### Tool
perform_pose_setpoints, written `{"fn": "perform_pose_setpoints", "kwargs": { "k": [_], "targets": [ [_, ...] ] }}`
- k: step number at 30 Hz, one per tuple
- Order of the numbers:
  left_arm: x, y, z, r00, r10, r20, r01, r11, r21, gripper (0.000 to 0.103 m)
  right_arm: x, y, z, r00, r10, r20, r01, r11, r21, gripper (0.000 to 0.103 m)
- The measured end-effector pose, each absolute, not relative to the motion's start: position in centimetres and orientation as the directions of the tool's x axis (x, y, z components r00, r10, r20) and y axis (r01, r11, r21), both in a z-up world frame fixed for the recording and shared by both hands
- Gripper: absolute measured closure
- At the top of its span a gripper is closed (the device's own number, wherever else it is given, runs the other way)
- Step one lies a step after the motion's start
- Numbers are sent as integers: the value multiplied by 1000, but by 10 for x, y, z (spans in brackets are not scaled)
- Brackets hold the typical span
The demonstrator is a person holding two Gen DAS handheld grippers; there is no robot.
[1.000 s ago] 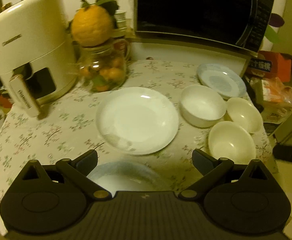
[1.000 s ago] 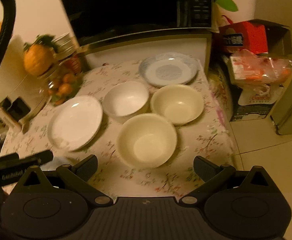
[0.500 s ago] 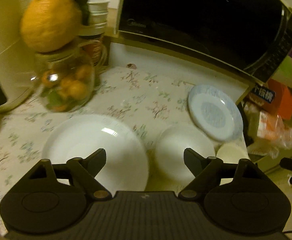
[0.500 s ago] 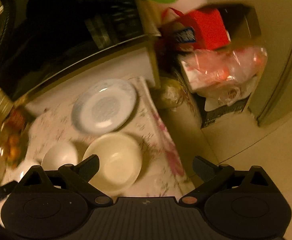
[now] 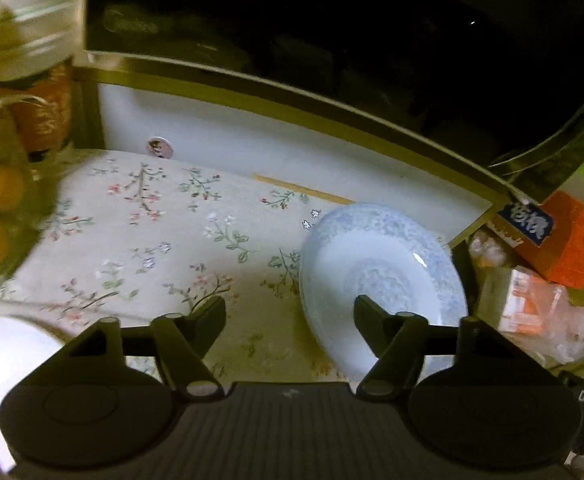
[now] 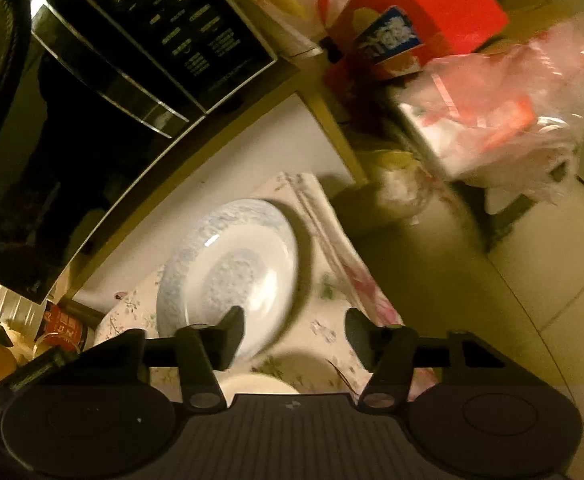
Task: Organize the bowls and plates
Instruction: 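Move both grippers to the second blue-patterned plate and grasp its rim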
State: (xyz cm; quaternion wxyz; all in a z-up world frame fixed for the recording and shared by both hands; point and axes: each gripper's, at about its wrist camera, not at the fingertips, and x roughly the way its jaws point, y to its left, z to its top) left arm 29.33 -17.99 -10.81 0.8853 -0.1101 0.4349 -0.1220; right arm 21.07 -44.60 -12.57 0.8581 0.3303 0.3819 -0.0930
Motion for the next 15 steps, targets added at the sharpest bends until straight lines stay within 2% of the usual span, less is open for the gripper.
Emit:
{"fn": "perform_pose_setpoints", "kwargs": {
  "k": [10, 14, 15],
  "targets": [
    [321, -190, -144, 544, -342, -766, 113, 935, -338, 61, 248, -458, -149, 665, 120, -737, 413, 764, 496, 67],
    [324, -197, -144, 553, -332, -765, 141, 941, -307, 64, 259, -455, -157, 661, 143, -737, 410, 753, 514, 74],
    [326, -199, -143, 553, -325, -767, 140, 944, -299, 69, 263, -453, -160, 654, 143, -743, 411, 757, 508, 77]
  ]
}}
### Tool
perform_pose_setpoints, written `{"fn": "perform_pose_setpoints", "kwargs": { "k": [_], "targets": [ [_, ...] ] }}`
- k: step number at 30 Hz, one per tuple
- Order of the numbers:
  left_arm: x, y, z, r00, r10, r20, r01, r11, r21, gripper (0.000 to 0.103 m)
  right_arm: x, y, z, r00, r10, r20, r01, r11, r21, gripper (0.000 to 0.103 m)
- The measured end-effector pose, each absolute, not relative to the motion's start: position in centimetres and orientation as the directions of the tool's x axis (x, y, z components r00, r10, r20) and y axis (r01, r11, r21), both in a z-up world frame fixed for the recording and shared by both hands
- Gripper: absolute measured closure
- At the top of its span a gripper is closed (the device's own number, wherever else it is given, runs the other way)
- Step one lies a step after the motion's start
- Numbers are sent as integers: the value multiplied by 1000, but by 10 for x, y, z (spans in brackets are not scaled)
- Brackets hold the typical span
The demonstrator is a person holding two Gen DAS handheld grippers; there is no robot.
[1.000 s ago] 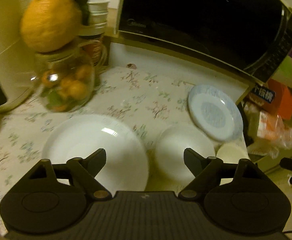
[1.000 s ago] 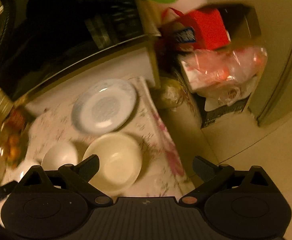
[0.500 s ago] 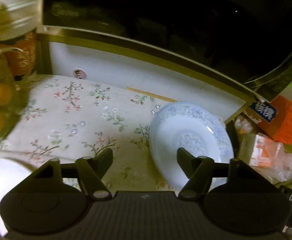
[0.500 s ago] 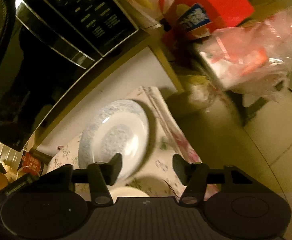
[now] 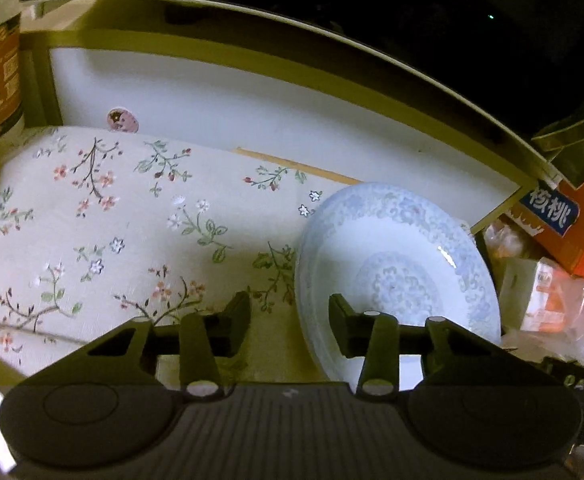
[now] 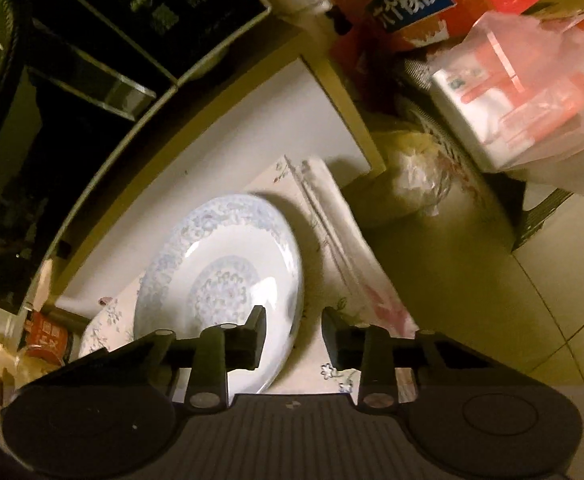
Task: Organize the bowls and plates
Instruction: 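Move both grippers to the second blue-patterned plate and grasp its rim, then lift the second blue plate with both grippers and carry it onto the first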
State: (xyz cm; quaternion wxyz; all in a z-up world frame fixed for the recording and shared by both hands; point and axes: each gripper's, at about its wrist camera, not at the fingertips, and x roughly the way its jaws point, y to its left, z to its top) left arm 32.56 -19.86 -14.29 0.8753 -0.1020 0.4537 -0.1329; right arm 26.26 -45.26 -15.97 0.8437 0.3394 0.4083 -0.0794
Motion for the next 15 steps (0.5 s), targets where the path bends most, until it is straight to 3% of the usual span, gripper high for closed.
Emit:
{"fn": "perform_pose_setpoints", "kwargs": {
  "k": [3, 6, 15],
  "targets": [
    [329, -202, -145, 536, -346, -770, 146, 937, -319, 93, 272, -444, -166, 637, 145, -757, 405, 773, 488, 86],
    [326, -209, -144, 553, -326, -767, 169, 945, -280, 93, 276, -438, -165, 630, 107, -769, 411, 795, 447, 91],
    [318, -208, -129, 573, -332, -749, 209, 943, -259, 95, 271, -438, -157, 622, 92, -778, 428, 792, 436, 92]
  ]
}}
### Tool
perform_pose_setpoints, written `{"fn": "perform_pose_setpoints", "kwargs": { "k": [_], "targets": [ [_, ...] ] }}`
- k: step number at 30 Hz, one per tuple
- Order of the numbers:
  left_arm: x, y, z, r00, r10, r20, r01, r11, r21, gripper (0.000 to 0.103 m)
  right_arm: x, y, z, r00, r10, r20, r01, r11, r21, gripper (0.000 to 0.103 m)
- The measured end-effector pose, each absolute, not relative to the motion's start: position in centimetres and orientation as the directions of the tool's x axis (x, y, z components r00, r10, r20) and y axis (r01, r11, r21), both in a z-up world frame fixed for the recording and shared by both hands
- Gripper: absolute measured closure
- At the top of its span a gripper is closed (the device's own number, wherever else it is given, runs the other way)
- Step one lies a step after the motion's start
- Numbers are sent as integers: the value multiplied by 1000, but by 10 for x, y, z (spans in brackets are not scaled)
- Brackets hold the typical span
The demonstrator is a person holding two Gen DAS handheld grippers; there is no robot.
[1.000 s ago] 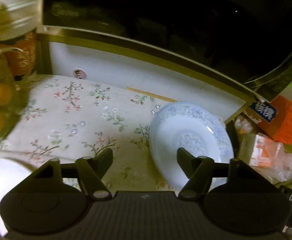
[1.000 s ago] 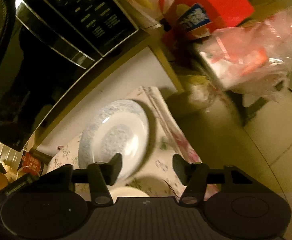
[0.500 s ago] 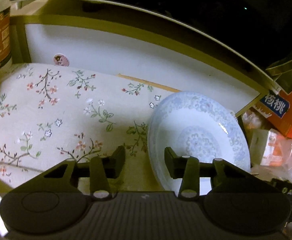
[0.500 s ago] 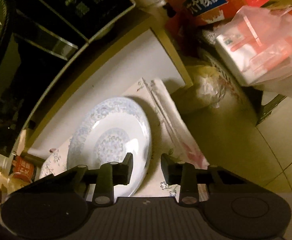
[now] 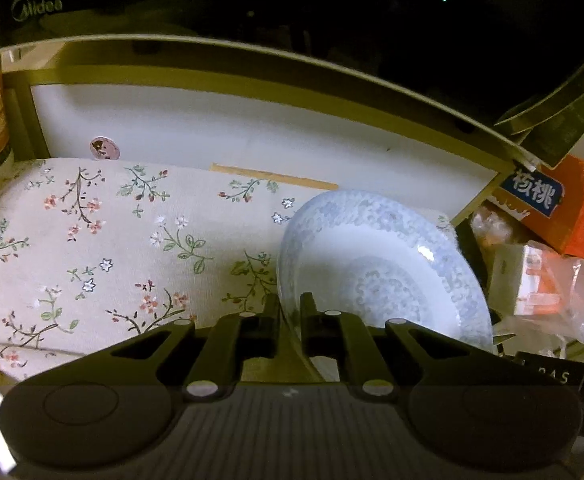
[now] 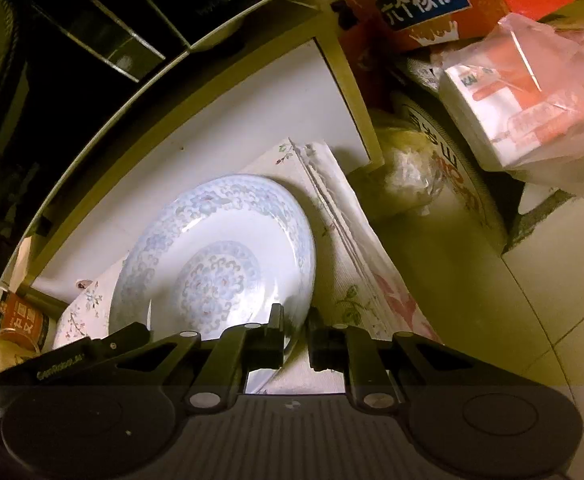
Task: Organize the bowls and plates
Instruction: 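Lift the second blue plate with both grippers and carry it onto the first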
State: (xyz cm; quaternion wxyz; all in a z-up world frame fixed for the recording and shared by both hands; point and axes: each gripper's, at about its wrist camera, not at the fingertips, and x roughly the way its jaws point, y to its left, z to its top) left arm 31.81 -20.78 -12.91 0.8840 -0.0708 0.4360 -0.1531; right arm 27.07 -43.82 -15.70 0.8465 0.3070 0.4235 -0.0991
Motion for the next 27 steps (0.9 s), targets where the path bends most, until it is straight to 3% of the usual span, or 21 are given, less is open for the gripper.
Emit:
{"fn": "perform_pose_setpoints", "kwargs": {
  "k": [15, 27],
  "targets": [
    [238, -201, -70, 631, -382, -675, 243, 924, -296, 95, 210, -438, -96, 679, 92, -729, 368, 816, 446, 92],
    [136, -136, -8, 729, -374, -573, 238, 924, -301, 95, 126, -370, -23, 762, 82, -643, 251, 877, 410, 90]
  ]
}}
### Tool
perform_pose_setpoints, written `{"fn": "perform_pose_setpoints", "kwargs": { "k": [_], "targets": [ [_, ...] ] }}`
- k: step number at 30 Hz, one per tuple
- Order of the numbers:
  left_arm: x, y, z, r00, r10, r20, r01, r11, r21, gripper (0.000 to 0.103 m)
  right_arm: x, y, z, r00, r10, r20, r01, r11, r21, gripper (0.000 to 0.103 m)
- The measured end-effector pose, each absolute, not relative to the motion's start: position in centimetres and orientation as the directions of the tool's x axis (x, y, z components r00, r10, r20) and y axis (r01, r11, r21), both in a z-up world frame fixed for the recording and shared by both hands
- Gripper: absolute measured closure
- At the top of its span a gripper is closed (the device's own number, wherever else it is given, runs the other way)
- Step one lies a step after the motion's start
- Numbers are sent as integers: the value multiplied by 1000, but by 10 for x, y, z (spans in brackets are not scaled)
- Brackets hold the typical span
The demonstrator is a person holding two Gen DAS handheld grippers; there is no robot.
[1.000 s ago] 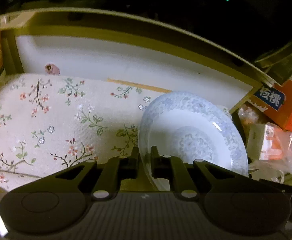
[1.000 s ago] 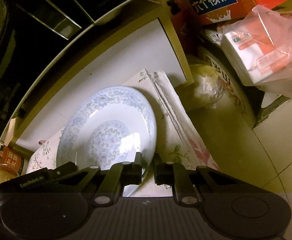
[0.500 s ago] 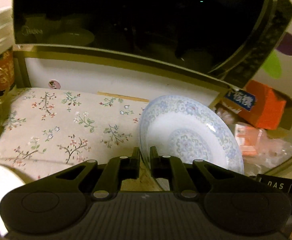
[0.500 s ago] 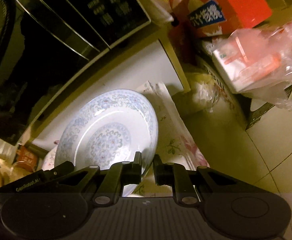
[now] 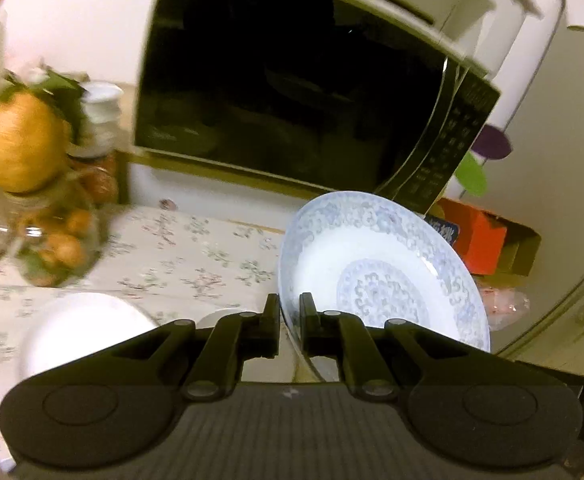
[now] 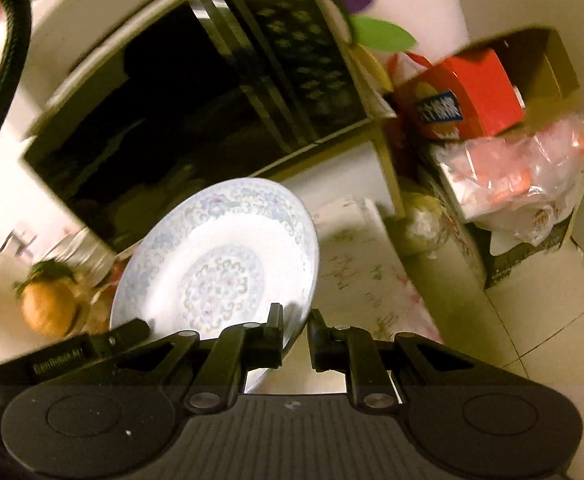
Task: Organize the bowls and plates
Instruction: 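Lift the second blue plate with both grippers and carry it onto the first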
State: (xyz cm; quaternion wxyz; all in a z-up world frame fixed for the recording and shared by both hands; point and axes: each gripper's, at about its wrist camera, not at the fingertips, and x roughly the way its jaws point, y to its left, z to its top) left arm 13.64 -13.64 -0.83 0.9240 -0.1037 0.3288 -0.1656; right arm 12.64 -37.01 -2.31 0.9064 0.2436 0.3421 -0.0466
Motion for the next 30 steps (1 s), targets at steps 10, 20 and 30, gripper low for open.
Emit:
{"fn": "perform_pose_setpoints", "kwargs": {
  "k": [10, 20, 30],
  "targets": [
    [48, -47, -8, 754, -306, -581, 166, 945, -282, 95, 48, -287, -8, 765, 194, -615, 118, 896, 429, 88],
    [5, 32, -50, 741, -226, -632, 46, 956, -288, 95, 29, -194, -52, 640, 305, -705, 16, 912, 410, 88],
    [-6, 56, -82, 692, -215, -690, 13, 958, -286, 95, 23, -157, -82, 566, 285, -774, -21, 943, 331, 88]
  ]
}}
